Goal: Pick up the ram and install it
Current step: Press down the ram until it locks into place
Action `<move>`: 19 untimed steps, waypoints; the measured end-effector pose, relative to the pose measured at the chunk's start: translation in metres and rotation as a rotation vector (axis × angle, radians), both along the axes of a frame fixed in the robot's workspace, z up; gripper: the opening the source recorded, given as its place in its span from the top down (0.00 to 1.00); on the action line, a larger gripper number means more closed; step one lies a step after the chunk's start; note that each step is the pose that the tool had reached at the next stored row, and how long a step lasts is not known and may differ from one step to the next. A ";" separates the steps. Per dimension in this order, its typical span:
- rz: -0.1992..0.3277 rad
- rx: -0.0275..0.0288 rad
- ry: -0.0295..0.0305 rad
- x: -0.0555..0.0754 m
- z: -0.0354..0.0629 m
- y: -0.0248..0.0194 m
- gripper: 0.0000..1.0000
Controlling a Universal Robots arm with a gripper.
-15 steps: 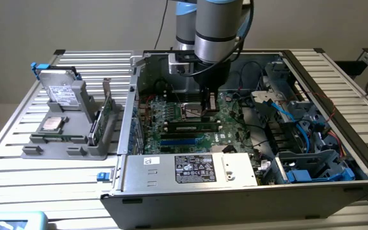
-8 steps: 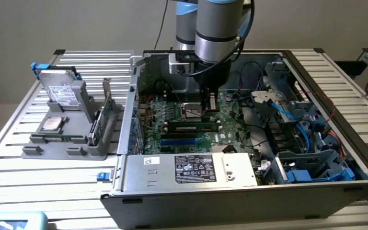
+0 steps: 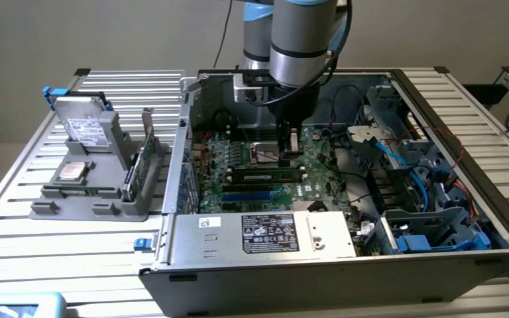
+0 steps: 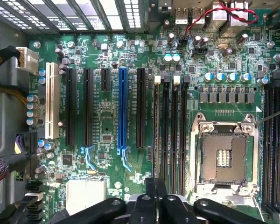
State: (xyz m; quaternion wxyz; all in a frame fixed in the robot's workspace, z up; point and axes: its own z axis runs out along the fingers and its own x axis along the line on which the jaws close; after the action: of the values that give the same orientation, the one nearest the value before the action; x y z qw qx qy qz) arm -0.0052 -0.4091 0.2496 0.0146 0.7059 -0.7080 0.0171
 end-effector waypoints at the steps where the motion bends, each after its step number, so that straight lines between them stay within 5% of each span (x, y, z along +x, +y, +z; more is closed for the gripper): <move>1: 0.000 0.0000 0.0000 0.000 0.0000 0.0000 0.89; 10: 0.000 -0.0003 0.0016 0.013 -0.0033 0.0010 0.89; 15: -0.007 -0.0002 0.0210 0.013 -0.0086 0.0050 0.89; 19: -0.015 -0.0004 0.0217 0.013 -0.0108 0.0051 0.89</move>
State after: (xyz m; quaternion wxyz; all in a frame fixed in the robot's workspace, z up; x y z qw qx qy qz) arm 0.0076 -0.4040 0.2388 0.0226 0.7008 -0.7129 0.0094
